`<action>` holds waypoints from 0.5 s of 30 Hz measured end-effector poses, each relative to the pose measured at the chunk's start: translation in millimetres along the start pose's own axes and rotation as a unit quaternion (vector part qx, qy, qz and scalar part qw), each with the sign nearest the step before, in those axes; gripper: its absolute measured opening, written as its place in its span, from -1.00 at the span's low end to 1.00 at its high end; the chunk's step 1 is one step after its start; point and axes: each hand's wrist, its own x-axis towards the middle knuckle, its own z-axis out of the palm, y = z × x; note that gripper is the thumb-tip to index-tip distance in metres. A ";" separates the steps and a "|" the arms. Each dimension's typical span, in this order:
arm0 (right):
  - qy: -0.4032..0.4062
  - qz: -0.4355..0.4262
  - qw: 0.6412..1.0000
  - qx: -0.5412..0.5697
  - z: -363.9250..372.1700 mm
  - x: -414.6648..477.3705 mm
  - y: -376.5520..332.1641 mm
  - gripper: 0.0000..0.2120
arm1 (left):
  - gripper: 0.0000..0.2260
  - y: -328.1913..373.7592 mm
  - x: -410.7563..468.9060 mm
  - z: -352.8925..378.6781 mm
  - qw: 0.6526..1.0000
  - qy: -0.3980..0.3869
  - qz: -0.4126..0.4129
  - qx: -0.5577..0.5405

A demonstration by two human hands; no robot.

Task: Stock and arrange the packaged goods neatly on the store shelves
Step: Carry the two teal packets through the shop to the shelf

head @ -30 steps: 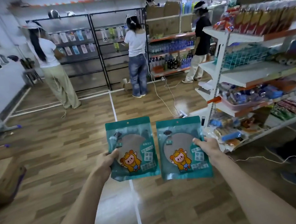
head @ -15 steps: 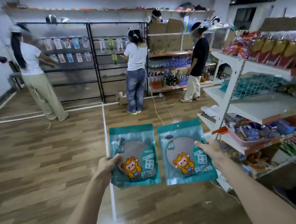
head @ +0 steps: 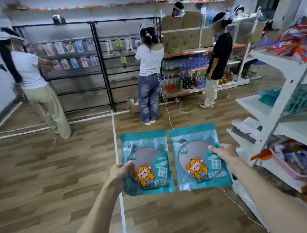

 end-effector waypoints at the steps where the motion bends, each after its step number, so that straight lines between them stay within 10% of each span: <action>1: -0.002 -0.001 1.000 0.002 12.6 23.9 -7.0 -0.88 | -0.74 11.7 21.6 2.4 1.000 0.004 0.004 -0.002; 15: -0.050 -0.005 0.999 -0.004 145.4 286.8 -139.1 -0.91 | -0.78 188.7 283.3 45.4 0.999 0.044 -0.002 0.023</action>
